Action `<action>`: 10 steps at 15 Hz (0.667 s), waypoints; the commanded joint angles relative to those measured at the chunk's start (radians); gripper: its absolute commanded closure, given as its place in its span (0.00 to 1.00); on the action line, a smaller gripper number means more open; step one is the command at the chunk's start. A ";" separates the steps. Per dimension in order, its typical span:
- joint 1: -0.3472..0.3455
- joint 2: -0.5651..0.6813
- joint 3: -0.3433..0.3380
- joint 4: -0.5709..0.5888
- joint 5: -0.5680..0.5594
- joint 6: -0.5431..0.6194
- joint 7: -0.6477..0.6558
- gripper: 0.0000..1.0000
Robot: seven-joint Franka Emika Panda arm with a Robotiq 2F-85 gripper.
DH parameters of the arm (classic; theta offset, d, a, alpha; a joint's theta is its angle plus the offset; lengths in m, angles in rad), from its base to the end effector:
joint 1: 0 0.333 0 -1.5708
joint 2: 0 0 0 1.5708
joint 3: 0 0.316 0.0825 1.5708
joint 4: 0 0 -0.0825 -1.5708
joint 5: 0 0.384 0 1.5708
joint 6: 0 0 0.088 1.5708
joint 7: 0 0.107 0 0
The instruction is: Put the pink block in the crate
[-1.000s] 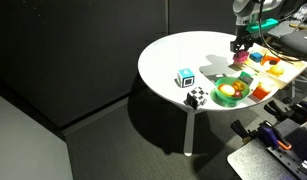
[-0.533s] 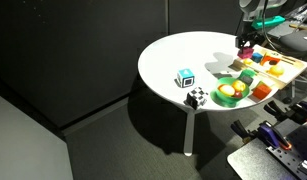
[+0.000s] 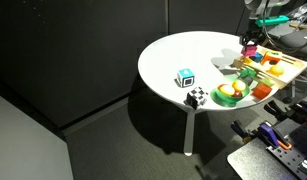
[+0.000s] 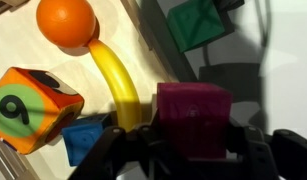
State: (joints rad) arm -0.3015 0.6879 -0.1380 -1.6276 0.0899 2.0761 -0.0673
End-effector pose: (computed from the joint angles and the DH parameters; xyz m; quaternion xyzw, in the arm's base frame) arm 0.6063 -0.2697 0.2037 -0.9731 0.1993 0.1141 0.0206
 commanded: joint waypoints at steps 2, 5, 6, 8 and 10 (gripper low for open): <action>-0.023 0.090 -0.004 0.128 0.025 -0.054 0.032 0.73; -0.022 0.128 -0.006 0.146 0.009 -0.033 0.023 0.73; -0.021 0.136 -0.007 0.148 0.004 -0.030 0.020 0.73; -0.019 0.148 -0.009 0.149 -0.002 -0.028 0.017 0.73; -0.016 0.157 -0.011 0.149 -0.007 -0.029 0.016 0.21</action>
State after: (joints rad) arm -0.3204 0.8220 -0.1419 -1.5150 0.0955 2.0621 -0.0560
